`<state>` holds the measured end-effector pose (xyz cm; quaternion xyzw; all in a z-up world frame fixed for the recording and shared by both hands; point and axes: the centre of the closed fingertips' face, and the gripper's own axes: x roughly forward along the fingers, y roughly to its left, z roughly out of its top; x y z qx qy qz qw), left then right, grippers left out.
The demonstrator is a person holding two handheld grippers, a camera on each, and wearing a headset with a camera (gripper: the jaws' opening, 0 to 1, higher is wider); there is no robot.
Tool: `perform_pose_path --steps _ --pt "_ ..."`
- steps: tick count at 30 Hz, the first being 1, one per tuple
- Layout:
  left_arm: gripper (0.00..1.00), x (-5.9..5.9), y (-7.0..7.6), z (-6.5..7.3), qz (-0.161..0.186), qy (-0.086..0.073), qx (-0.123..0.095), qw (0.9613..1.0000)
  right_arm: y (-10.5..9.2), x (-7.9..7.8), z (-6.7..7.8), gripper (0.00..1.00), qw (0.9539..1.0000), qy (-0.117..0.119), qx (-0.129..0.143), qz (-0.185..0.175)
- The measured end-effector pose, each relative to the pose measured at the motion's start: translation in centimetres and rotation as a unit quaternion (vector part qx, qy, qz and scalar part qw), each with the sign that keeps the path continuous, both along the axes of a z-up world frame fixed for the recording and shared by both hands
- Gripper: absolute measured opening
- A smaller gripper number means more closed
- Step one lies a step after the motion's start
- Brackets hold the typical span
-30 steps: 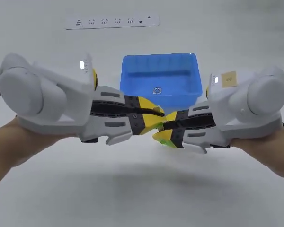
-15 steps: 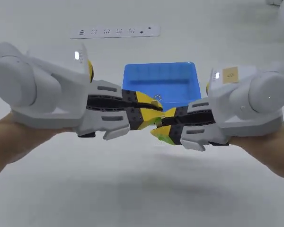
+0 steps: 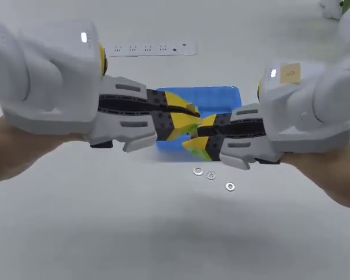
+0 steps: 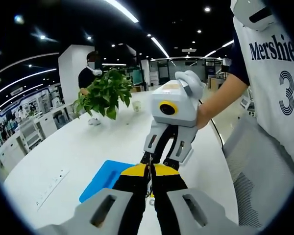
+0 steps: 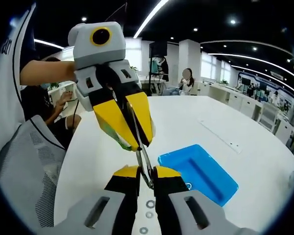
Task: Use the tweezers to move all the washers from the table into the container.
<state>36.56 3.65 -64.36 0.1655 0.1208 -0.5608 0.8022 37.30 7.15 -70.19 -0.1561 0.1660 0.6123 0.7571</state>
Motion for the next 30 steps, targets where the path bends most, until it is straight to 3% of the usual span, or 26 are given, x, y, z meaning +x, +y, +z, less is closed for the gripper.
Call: perform_pose_path --steps 17,30 --pt "0.06 3.2 0.7 -0.2 0.007 -0.013 -0.008 0.9999 0.5 3.4 -0.2 0.12 0.9997 -0.019 0.003 -0.018" --pt "0.06 6.0 1.6 -1.6 0.014 -0.01 -0.011 0.9998 1.4 6.2 -1.7 0.12 0.9995 -0.022 -0.001 -0.024"
